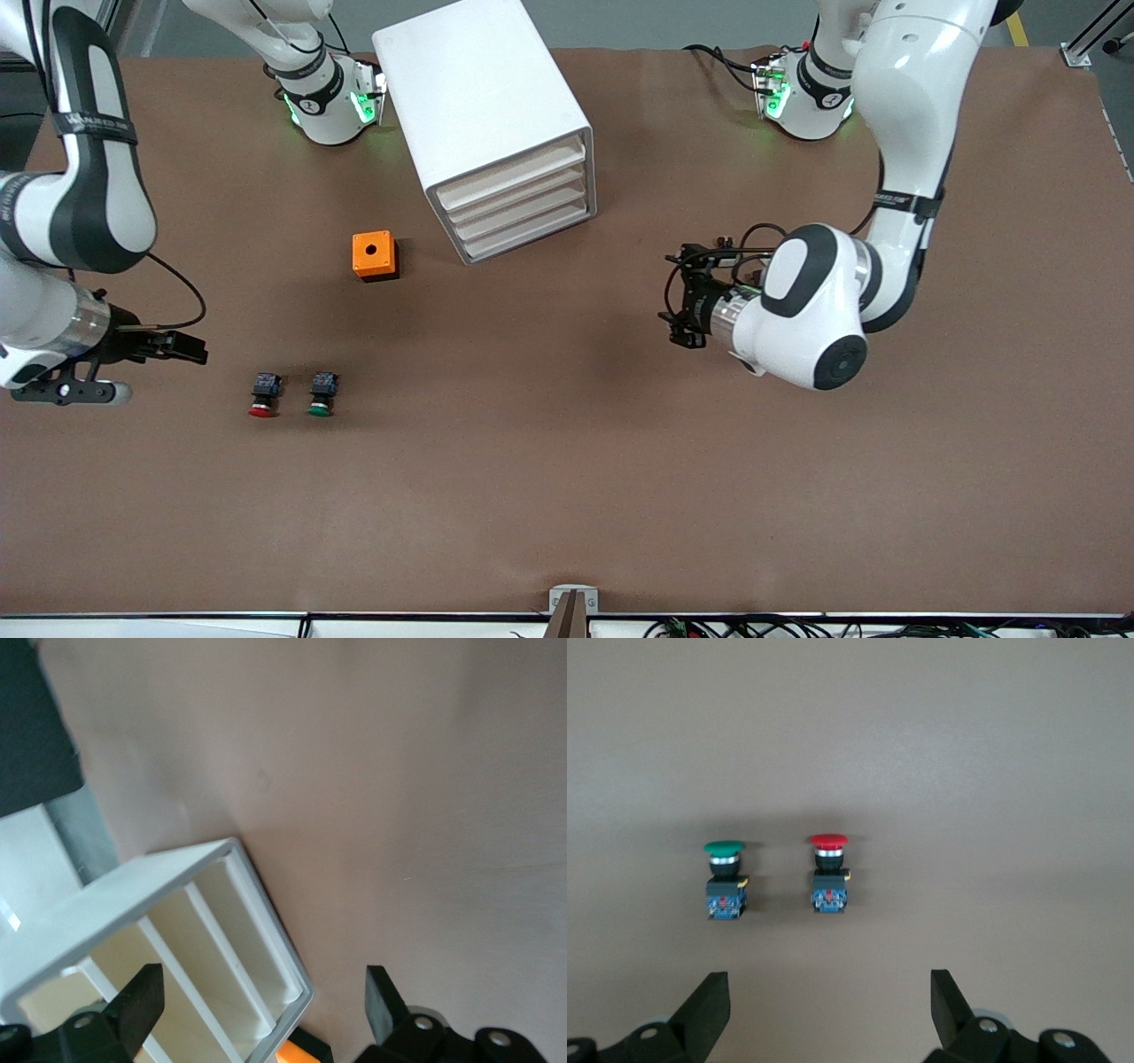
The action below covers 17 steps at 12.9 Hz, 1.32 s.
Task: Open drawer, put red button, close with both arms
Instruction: 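Grasp the red button with the right gripper while the left gripper grasps the drawer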
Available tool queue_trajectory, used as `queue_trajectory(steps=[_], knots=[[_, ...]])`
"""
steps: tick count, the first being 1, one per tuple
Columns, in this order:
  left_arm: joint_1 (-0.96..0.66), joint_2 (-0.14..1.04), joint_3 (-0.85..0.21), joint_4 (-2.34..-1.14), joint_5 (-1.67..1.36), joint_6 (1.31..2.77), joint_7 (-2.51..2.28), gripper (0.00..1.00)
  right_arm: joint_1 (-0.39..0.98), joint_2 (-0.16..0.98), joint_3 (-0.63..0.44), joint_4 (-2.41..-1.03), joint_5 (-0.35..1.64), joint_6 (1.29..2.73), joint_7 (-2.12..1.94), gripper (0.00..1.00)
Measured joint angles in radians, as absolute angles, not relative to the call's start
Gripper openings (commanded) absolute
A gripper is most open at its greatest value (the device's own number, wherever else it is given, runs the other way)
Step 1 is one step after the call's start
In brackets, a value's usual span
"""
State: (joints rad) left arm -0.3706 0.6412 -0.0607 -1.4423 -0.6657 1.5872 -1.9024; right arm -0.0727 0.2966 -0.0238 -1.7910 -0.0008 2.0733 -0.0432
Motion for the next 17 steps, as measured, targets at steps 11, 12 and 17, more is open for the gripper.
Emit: queue_trajectory(steps=[11, 12, 17], knots=[[-0.595, 0.824, -0.065, -1.441, -1.032, 1.590, -2.284, 0.71, -0.023, 0.508, -0.012, -1.994, 0.007, 2.615, 0.100, 1.00], [-0.610, 0.828, -0.065, -1.441, -1.046, 1.590, -2.299, 0.67, -0.023, 0.534, -0.013, -1.996, 0.007, 2.651, 0.102, 1.00], [-0.660, 0.839, -0.067, -1.440, -1.086, 1.589, -2.320, 0.56, -0.024, 0.559, -0.020, -1.992, 0.007, 2.675, 0.103, 1.00]])
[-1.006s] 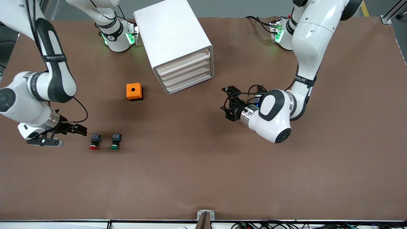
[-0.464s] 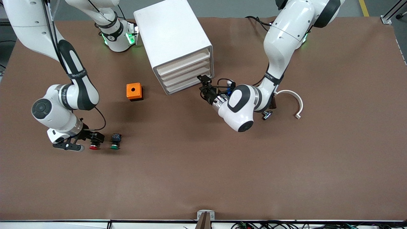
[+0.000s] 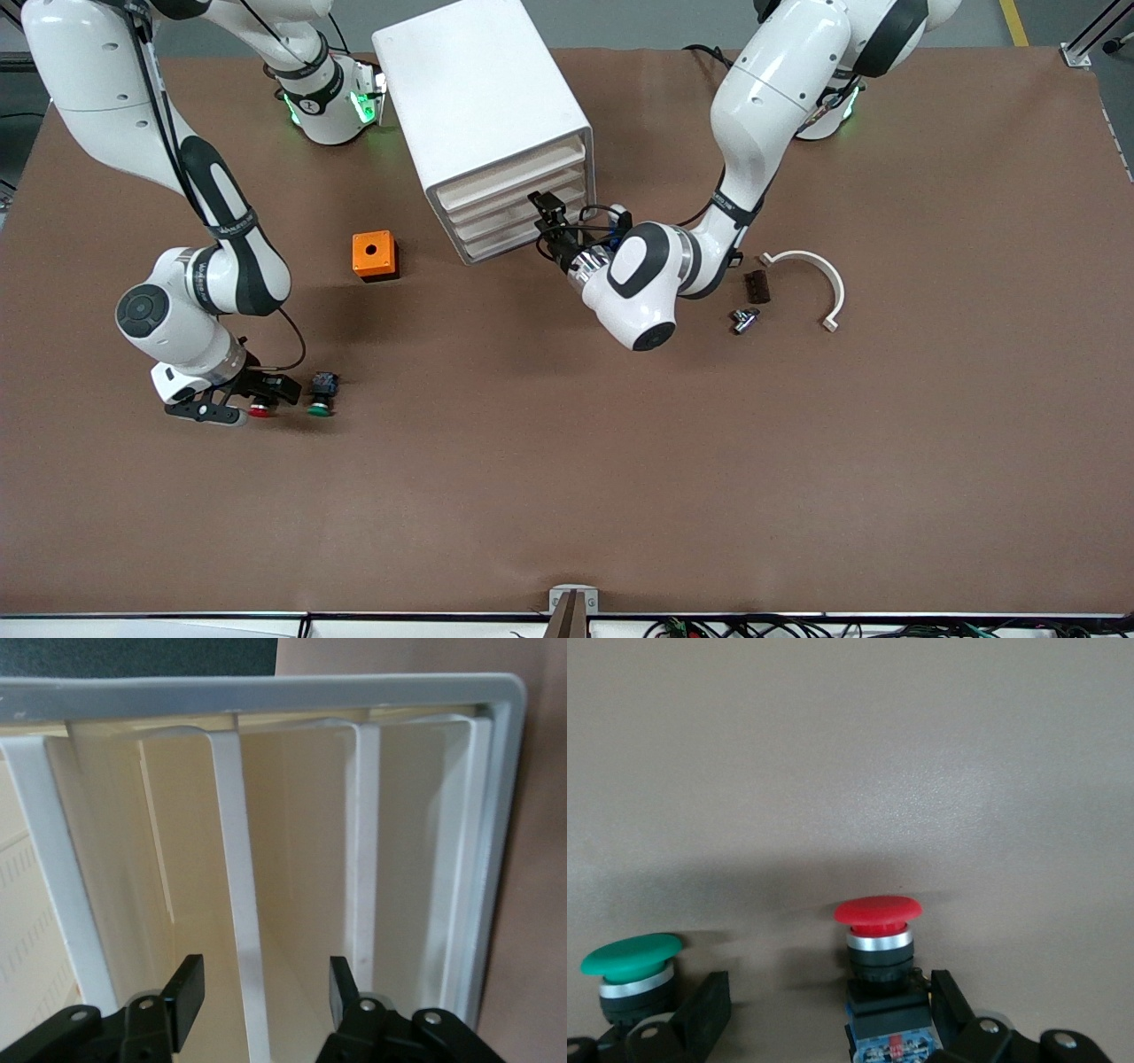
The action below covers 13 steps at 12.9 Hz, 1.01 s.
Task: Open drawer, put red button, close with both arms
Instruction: 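Grasp the red button with the right gripper while the left gripper grasps the drawer, then pull the drawer open with the left gripper while the right gripper lifts the button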
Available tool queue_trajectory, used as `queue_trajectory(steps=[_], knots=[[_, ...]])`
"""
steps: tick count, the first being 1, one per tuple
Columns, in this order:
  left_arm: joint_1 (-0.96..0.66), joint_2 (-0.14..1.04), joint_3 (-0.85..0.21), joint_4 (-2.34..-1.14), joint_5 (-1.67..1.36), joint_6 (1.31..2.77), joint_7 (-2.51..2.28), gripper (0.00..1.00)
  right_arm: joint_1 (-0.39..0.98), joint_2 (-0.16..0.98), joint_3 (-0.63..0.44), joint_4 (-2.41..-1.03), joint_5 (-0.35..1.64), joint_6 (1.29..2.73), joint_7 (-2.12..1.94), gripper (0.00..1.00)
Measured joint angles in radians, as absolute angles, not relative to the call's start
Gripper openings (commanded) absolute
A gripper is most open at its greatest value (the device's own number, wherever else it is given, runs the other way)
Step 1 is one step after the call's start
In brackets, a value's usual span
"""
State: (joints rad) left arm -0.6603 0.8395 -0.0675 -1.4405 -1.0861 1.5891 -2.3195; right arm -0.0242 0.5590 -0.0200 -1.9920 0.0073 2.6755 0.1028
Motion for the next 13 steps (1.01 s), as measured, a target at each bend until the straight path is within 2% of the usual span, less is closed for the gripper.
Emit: queue_trajectory(steps=[2, 3, 5, 11, 12, 13], knots=[[-0.686, 0.840, -0.068, -1.440, -1.087, 1.589, -2.320, 0.44, -0.024, 0.559, -0.020, -1.991, 0.007, 2.673, 0.103, 1.00], [-0.696, 0.840, -0.068, -1.440, -1.087, 1.589, -2.320, 0.33, -0.024, 0.559, -0.020, -1.989, 0.007, 2.663, 0.103, 1.00], [-0.703, 0.843, -0.068, -1.440, -1.087, 1.591, -2.320, 0.00, -0.024, 0.557, -0.021, -1.982, 0.007, 2.630, 0.103, 1.00], [-0.685, 0.843, -0.057, -1.430, -1.089, 1.590, -2.309, 0.00, -0.034, 0.556, -0.025, -1.981, 0.007, 2.612, 0.103, 1.00], [-0.674, 0.843, -0.055, -1.427, -1.089, 1.591, -2.307, 0.00, -0.037, 0.556, -0.026, -1.981, 0.007, 2.611, 0.103, 0.86], [-0.655, 0.843, -0.051, -1.422, -1.089, 1.591, -2.305, 0.00, -0.039, 0.556, -0.026, -1.981, 0.007, 2.609, 0.102, 0.59]])
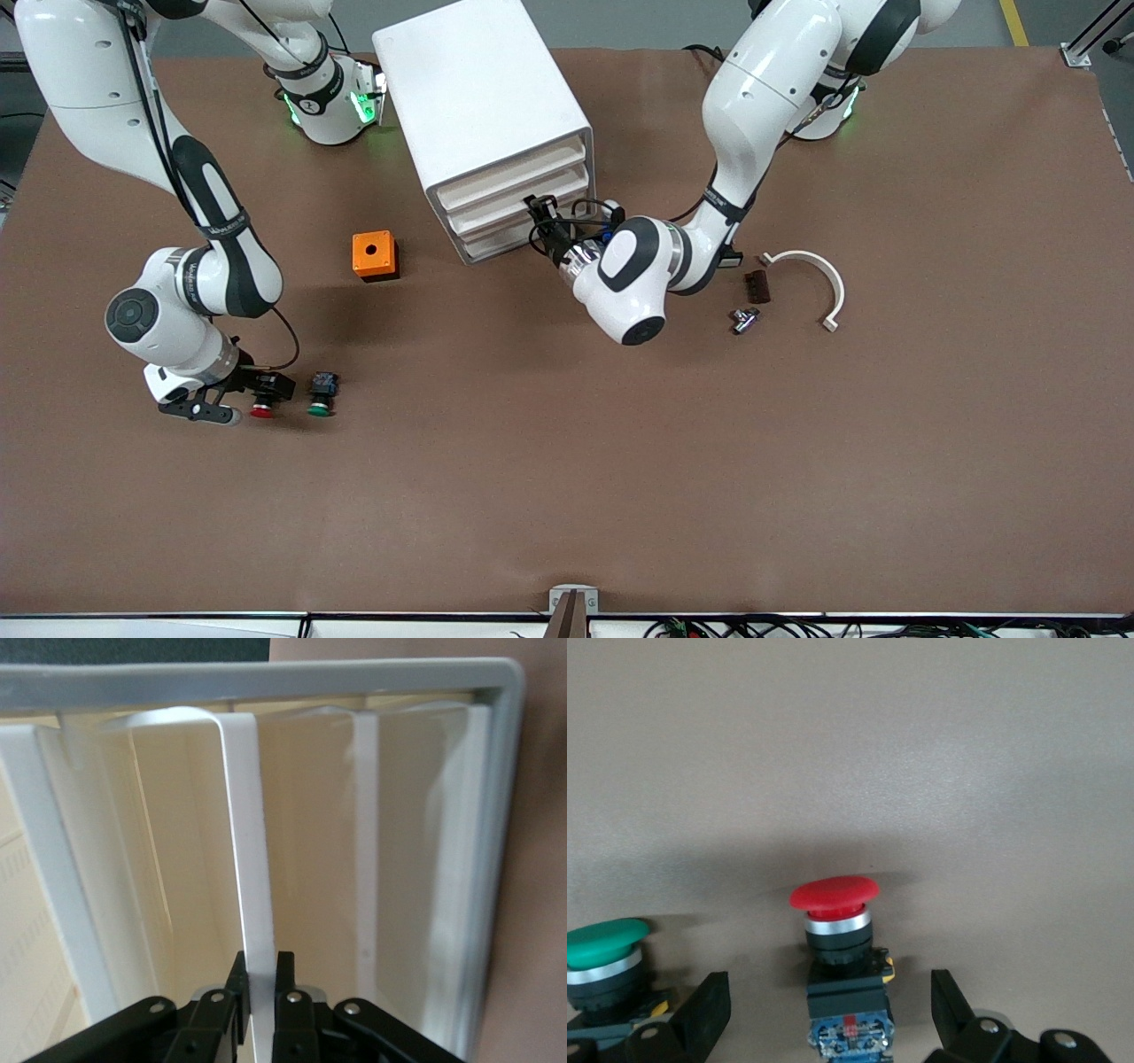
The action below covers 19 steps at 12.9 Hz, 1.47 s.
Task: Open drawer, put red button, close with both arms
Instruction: 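Pull the drawer open with the left gripper while the right gripper lifts the button, then lower the red button into the open drawer and open the right gripper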
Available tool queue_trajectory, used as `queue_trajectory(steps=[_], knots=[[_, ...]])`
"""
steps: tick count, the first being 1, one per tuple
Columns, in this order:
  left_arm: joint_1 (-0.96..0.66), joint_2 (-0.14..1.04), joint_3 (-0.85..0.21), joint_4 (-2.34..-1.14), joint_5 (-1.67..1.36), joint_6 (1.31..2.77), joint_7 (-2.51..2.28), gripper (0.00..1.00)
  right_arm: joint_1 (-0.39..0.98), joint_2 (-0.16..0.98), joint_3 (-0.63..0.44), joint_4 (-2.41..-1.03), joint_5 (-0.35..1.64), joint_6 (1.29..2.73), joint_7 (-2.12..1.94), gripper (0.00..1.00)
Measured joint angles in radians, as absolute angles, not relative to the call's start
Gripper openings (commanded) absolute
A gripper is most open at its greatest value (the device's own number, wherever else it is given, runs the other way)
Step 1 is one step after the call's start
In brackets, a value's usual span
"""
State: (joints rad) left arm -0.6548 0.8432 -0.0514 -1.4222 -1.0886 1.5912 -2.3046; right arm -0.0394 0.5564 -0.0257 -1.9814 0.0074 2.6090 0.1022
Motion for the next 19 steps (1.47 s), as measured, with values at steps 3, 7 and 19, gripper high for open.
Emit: queue_trajectory(steps=[3, 7, 19], knots=[[-0.563, 0.844, -0.044, -1.405, -1.087, 1.592, -2.283, 0.00, -0.040, 0.556, -0.025, -1.982, 0.007, 2.604, 0.102, 0.17], [-0.476, 0.848, -0.045, -1.381, -1.087, 1.597, -2.232, 0.00, -0.040, 0.556, -0.025, -1.981, 0.007, 2.603, 0.102, 0.00], [-0.293, 0.849, -0.044, -1.322, -1.092, 1.599, -1.969, 0.99, 0.235, 0.196, 0.010, -1.805, 0.109, 1.899, 0.655, 0.00]])
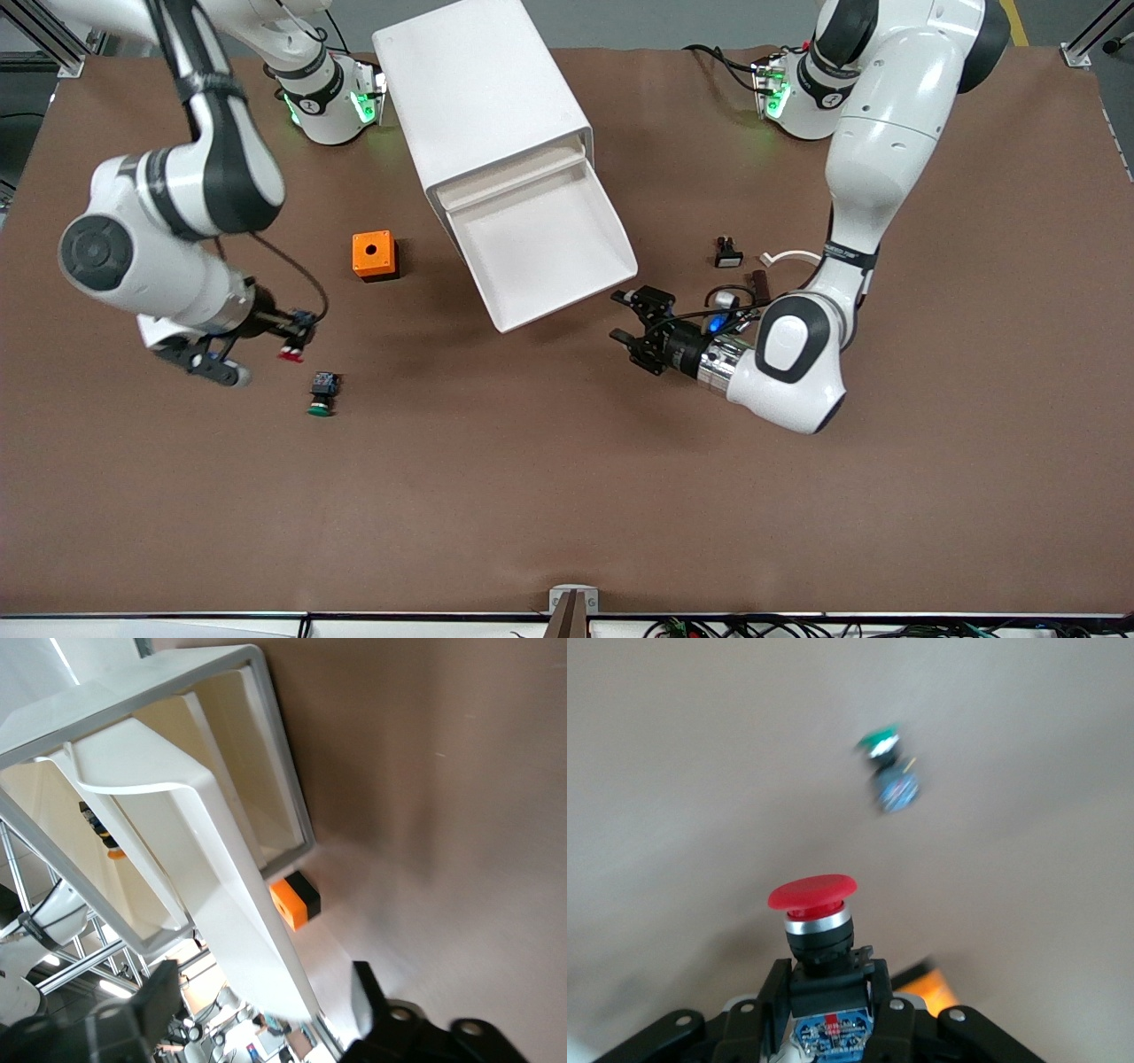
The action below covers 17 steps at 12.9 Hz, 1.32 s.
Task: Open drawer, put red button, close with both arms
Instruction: 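Lower the red button into the open drawer and open the right gripper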
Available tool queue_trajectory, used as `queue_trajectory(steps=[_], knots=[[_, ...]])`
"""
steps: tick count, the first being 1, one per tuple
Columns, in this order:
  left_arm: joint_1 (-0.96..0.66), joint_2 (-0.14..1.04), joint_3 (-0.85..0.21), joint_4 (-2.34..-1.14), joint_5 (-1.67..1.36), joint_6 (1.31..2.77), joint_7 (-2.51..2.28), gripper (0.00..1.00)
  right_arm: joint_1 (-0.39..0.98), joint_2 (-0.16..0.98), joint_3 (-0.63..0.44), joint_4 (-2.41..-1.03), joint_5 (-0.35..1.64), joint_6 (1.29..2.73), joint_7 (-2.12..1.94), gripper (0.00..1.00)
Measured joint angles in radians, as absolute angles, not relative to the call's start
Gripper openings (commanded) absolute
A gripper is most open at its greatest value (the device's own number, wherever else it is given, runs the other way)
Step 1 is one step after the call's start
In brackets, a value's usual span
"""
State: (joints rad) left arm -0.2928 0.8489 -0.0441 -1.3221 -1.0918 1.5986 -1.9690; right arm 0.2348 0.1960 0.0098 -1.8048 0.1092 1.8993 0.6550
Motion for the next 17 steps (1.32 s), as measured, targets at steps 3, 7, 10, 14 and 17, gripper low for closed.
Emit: queue_trajectory(steps=[3, 7, 10, 14, 17], knots=[[-0.261, 0.849, 0.013, -1.297, -1.092, 1.597, -1.896, 1.00, 0.385, 0.156, 0.012, -1.799, 0.131, 1.887, 0.926, 0.00], [-0.262, 0.849, 0.116, -1.280, -1.026, 1.594, -1.819, 1.00, 0.608, 0.160, 0.014, -1.788, 0.120, 1.962, 1.301, 0.00], [-0.262, 0.839, 0.138, -1.244, -0.848, 1.593, -1.756, 1.00, 0.704, 0.186, 0.012, -1.790, 0.085, 1.997, 1.507, 0.00], [-0.280, 0.736, 0.137, -1.212, -0.599, 1.589, -1.475, 1.00, 0.786, 0.271, 0.012, -1.792, 0.053, 2.071, 1.749, 0.00], [-0.328, 0.630, 0.135, -1.212, -0.411, 1.580, -1.222, 1.00, 0.793, 0.326, 0.009, -1.787, 0.054, 2.134, 1.820, 0.00]])
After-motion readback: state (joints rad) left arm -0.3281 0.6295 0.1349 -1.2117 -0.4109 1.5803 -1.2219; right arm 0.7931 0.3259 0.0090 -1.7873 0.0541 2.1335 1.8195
